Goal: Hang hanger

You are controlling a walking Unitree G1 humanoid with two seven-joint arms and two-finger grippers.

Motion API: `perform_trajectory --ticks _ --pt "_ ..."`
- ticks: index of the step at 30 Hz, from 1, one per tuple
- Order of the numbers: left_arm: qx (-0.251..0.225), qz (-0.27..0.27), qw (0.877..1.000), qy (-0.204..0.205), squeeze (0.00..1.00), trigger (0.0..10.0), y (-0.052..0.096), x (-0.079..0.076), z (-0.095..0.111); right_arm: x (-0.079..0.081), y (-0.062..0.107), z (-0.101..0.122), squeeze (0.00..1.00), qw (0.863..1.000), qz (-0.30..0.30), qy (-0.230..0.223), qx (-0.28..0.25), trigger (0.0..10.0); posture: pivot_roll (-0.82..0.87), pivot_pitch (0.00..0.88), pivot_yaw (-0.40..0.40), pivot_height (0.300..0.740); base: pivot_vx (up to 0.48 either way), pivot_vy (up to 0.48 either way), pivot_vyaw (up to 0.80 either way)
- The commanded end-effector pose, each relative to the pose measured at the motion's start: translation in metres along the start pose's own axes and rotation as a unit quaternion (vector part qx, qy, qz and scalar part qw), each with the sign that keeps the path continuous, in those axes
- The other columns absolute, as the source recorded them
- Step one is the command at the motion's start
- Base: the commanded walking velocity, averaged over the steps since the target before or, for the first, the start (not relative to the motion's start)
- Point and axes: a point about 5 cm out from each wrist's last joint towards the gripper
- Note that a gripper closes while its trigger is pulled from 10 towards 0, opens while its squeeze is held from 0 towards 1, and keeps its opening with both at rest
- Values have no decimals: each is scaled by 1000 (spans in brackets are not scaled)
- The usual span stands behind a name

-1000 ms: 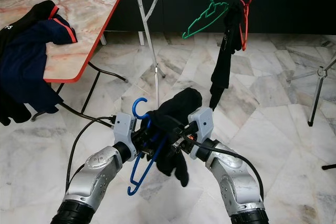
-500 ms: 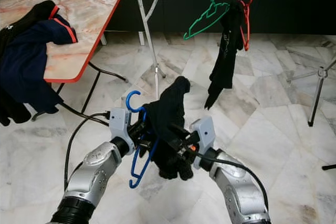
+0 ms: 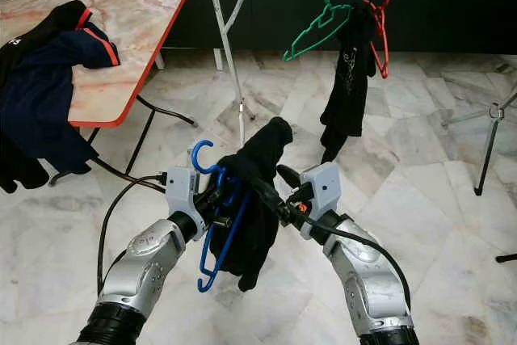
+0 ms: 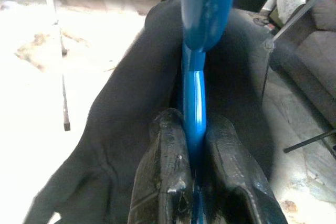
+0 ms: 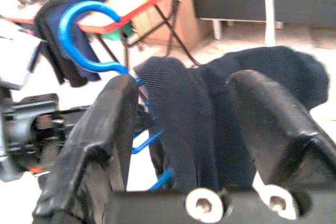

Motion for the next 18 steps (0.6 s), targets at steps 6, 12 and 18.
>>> perform_trajectory --ticks 6,12,18 --pt "-24 -5 1000 -6 0 10000 -3 -3 9 6 7 -18 1000 995 18 68 72 10000 -67 220 -4 740 0 0 0" --pt "-24 -13 1000 -6 0 10000 -2 -3 9 -5 17 -19 1000 991 -2 101 92 10000 -67 220 -7 740 0 0 0" --pt "30 -79 996 -39 0 10000 8 -4 -4 -54 19 28 0 984 -125 128 21 10000 -79 222 -7 740 0 0 0"
Point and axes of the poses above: a point about 5 cm out from each wrist's last joint towards the gripper, its own y axis pointing back from the gripper into the wrist, its own z axis along the axis of the wrist's last joint, x = y × z, and after that the axes turned 9 degrees about y, right-handed
